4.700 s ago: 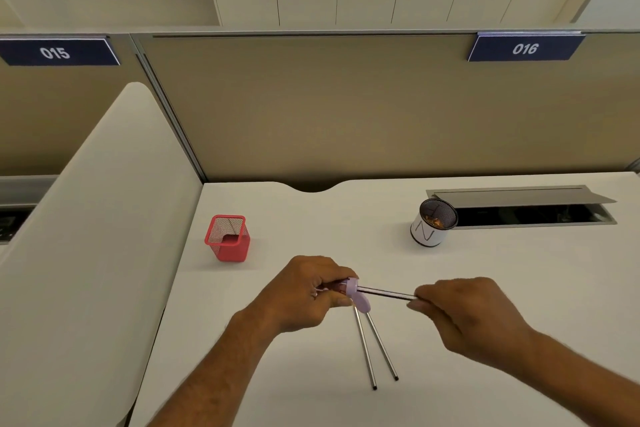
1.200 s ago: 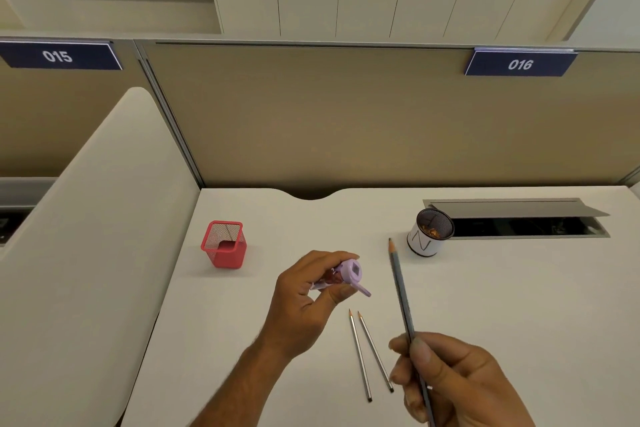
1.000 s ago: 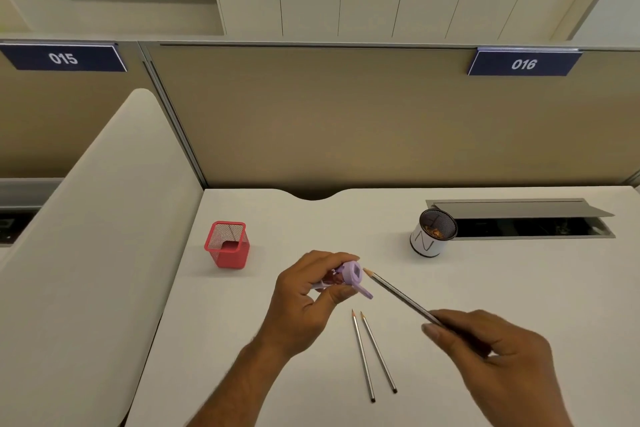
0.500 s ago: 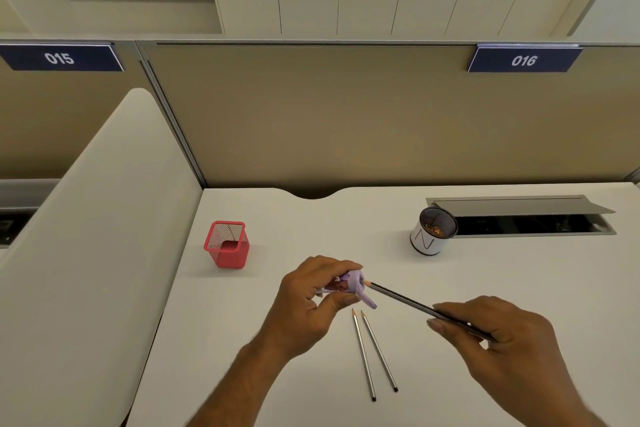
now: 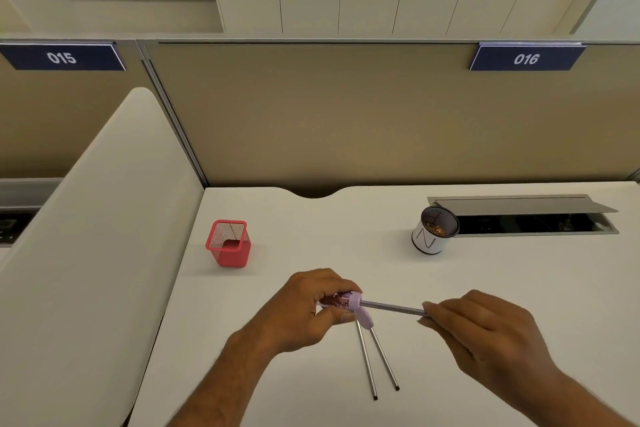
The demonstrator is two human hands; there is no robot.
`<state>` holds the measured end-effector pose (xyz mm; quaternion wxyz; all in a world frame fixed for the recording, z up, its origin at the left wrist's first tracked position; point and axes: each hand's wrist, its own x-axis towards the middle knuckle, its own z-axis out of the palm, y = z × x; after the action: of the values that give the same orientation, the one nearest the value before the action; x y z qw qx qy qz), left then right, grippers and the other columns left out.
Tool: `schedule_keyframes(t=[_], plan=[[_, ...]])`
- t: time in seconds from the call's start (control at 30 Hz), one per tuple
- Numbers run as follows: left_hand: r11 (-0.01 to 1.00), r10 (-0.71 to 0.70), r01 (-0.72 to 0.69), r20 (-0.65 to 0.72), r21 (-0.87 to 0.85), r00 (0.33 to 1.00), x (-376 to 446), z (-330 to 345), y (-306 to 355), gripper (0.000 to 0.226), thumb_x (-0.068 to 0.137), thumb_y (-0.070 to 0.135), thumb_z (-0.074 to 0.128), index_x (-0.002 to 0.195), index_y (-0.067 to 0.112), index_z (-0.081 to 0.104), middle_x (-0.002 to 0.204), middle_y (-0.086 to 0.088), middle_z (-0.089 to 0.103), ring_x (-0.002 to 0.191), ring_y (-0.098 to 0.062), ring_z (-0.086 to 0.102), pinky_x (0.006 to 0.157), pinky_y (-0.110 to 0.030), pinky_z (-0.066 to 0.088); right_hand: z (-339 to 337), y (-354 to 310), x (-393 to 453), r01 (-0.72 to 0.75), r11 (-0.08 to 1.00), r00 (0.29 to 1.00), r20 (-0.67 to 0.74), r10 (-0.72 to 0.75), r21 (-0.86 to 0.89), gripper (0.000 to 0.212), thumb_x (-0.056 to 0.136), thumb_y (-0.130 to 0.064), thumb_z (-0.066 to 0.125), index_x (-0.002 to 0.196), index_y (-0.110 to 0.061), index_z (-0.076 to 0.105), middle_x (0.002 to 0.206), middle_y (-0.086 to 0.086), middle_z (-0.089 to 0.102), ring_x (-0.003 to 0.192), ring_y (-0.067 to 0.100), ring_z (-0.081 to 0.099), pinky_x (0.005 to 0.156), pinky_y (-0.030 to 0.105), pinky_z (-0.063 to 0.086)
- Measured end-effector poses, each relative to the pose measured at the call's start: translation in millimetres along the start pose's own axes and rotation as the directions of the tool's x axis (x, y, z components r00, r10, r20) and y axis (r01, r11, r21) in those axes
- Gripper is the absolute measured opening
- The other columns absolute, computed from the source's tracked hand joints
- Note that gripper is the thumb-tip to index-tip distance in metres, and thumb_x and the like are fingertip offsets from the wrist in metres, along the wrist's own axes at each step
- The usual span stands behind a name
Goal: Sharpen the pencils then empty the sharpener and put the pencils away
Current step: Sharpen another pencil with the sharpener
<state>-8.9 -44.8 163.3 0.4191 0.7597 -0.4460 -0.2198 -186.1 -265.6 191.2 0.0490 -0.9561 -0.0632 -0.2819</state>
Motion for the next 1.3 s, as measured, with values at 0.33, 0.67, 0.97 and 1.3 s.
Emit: schedule_keyframes(t=[0.33,0.67,0.97,1.3], plan=[[1.0,-0.01,0.01,0.006,0.01,1.0,-3,-2,1,0.02,0.086,0.017,0.071,0.102,0.03,0.073,0.092,0.009,0.068,0.085,-0.011,0.06,0.074,-0.022,0.049,5,-5,5,-0.003,0.999,0.97,0.243,-0.005,0.034,0.028,0.09,-0.03,0.056,0.073,-0.013,0.071,0.051,-0.003,0.052,0.039,0.02,0.044,0.034,0.028,0.038],[0.994,0.074,-0.074,0.007,0.085,0.997,1,1,3,0.024,0.086,0.013,0.07,0.108,0.023,0.072,0.097,0.01,0.068,0.09,-0.004,0.055,0.082,-0.018,0.046,-8,1,29,-0.932,0.21,0.344,0.902,0.261,0.295,0.031,0.09,-0.036,0.066,0.07,-0.013,0.071,0.046,0.0,0.055,0.037,0.01,0.032,0.04,0.019,0.027],[1.0,-0.002,0.002,0.014,0.021,1.0,2,-4,0,0.023,0.087,0.012,0.069,0.102,0.029,0.071,0.092,0.008,0.067,0.084,-0.01,0.06,0.073,-0.018,0.048,5,-4,3,0.031,1.0,0.981,0.193,-0.03,-0.002,0.014,0.084,-0.022,0.069,0.084,-0.009,0.076,0.061,-0.001,0.065,0.046,0.022,0.049,0.041,0.028,0.041],[0.996,0.031,-0.032,0.023,0.082,0.999,2,-1,3,0.021,0.087,0.015,0.066,0.104,0.026,0.071,0.091,0.015,0.065,0.085,-0.005,0.056,0.076,-0.014,0.043,2,-6,14,-0.248,0.967,0.873,0.446,0.197,0.059,0.047,0.099,-0.047,0.034,0.074,-0.023,0.066,0.046,-0.013,0.054,0.039,0.012,0.047,0.042,0.023,0.038]])
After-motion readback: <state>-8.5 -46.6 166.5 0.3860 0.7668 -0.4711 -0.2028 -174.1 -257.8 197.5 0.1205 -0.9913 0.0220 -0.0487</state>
